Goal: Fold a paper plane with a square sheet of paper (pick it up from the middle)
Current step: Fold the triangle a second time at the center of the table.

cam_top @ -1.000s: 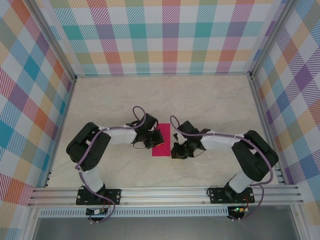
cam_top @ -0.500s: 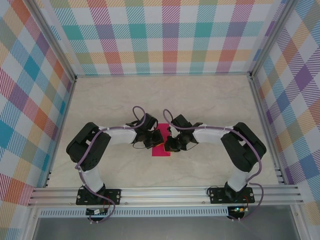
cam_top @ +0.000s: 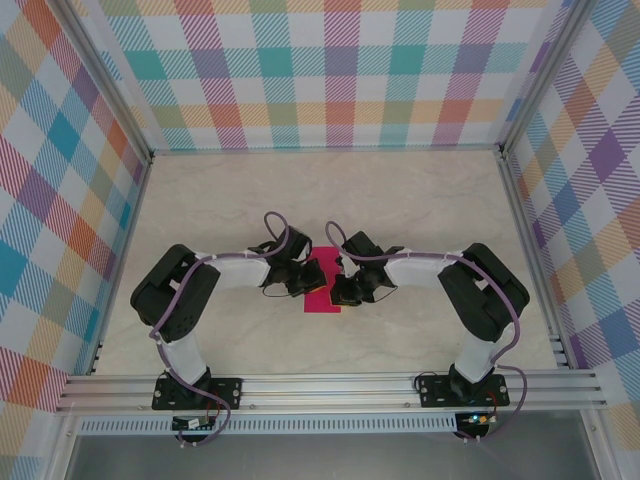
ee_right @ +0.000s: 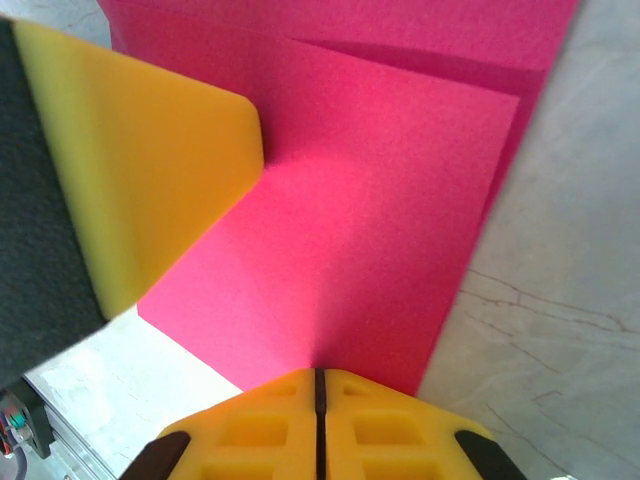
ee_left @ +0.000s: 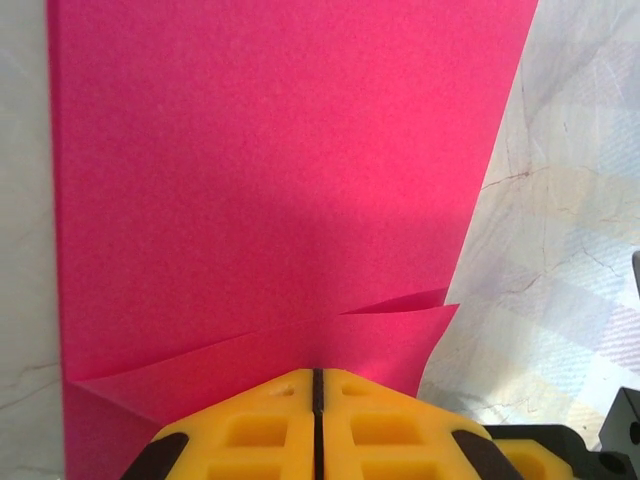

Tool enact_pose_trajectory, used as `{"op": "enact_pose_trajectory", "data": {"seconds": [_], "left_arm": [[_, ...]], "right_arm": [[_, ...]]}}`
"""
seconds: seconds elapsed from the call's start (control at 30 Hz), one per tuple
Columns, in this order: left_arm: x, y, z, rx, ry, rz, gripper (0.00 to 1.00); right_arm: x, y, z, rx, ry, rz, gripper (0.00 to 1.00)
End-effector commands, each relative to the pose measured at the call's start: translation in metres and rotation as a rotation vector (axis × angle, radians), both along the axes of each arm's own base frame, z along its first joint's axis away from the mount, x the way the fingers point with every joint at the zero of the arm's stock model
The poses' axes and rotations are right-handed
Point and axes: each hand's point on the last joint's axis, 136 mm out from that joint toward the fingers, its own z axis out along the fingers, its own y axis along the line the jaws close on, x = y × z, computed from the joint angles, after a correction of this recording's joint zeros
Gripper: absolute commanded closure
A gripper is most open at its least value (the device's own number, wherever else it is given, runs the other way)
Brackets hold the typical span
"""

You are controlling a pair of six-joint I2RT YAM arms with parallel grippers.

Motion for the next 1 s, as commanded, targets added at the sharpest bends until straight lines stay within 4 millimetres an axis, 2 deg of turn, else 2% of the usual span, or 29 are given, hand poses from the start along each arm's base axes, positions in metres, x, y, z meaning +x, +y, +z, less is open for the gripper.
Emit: {"op": "enact_pose_trajectory", "data": {"seconds": [0.0,0.33,0.73,0.87,0.97], "left_arm": [[0.004,0.010,0.005,-0.013,-0.039,-0.001,0.92],[0.011,0.029,-0.015,-0.008,-0.019,0.042,0.92],[0.020,0.038,-0.017,-0.005,-0.024,0.051,0.92],[0.017,0.038,-0.020,-0.004,-0.012,0.044,0.93],[0.011,0.039,-0.028,0.009,0.016,0.034,0.94]], "right_arm": [[-0.013,-0.024,-0.028,-0.123,0.048,0.001,0.92],[-0.013,-0.025,-0.028,-0.130,0.050,0.003,0.92],[-0.014,-0.027,-0.028,-0.133,0.050,0.003,0.92],[-0.008,-0.020,-0.018,-0.108,0.029,0.005,0.92],[0.001,-0.006,-0.001,-0.050,0.003,0.016,0.92]]}}
